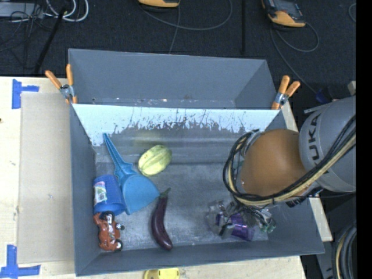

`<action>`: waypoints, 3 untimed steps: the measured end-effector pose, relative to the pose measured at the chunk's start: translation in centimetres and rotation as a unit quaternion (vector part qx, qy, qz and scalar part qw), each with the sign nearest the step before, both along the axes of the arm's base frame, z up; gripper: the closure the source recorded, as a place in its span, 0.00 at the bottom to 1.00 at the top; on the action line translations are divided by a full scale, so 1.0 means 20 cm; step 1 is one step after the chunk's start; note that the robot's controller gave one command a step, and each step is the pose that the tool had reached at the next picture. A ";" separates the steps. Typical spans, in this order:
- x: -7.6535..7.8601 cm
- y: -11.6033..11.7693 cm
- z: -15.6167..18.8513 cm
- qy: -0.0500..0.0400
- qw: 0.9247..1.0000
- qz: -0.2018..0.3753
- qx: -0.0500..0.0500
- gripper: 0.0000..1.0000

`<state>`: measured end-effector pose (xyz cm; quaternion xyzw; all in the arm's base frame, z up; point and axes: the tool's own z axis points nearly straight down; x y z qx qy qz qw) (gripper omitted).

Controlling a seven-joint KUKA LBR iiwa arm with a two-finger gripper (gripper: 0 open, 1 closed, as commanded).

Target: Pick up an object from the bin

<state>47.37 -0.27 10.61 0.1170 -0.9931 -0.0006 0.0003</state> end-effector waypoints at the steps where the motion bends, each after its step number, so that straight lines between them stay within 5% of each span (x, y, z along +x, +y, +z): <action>1: 0.00 0.00 0.00 0.000 1.000 -0.001 0.000 0.00; 2: 0.00 0.00 0.00 0.000 1.000 -0.001 0.000 0.00; 3: 0.08 -0.25 0.00 0.000 1.000 0.011 0.000 0.00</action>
Offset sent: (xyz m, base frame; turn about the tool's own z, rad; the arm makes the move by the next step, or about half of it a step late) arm 0.0000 0.0000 0.0000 0.0000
